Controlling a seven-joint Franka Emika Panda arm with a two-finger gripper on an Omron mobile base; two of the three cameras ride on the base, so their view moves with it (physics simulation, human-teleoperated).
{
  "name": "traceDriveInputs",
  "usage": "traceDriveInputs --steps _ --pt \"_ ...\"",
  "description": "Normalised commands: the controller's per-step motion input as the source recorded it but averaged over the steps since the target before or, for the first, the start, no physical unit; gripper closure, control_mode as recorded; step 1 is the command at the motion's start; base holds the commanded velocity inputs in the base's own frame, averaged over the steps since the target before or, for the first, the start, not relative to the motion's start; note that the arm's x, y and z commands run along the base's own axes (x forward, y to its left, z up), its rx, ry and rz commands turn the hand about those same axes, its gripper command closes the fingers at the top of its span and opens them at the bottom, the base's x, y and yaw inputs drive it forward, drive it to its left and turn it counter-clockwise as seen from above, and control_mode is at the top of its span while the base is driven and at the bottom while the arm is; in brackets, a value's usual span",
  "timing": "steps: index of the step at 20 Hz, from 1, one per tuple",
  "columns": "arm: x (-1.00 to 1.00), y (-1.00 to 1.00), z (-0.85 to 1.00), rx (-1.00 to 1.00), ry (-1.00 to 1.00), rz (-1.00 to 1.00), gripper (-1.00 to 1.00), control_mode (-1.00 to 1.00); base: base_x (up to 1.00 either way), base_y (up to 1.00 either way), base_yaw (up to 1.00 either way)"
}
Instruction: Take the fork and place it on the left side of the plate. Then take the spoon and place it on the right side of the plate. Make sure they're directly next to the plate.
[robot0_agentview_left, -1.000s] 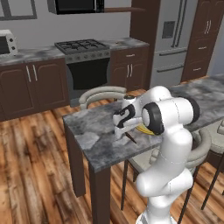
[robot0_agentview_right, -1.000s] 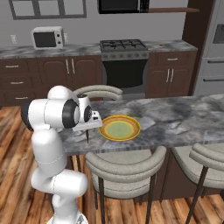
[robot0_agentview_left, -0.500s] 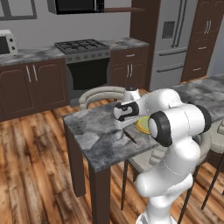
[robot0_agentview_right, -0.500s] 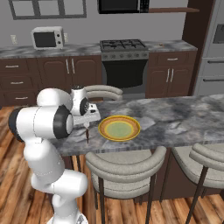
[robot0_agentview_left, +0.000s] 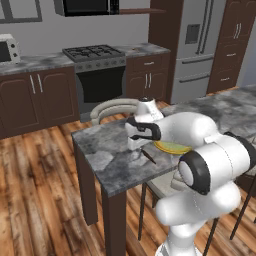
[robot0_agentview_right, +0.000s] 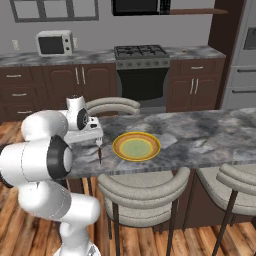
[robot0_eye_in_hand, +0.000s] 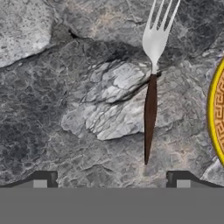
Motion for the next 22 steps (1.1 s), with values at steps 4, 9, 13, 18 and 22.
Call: traceDriveInputs --steps 4,9,13,18,22 --pt "-0.87 0.08 0.20 0.00 -0.06 0.00 -1.00 -1.00 0.00 0.00 0.00" --pt "-0.87 -0.10 0.45 0.00 -0.16 0.01 -1.00 -1.00 0.00 0.00 0.00" --pt "-0.90 -0.14 0.48 0.01 -0.21 0.01 -1.00 -1.00 0.00 0.00 0.00" --pt "-0.84 0.00 0.53 0.00 -0.21 0.00 -1.00 -1.00 0.00 0.00 0.00" --pt "-0.57 0.11 0.30 0.00 -0.12 0.00 -1.00 1.00 -0.18 0.10 0.00"
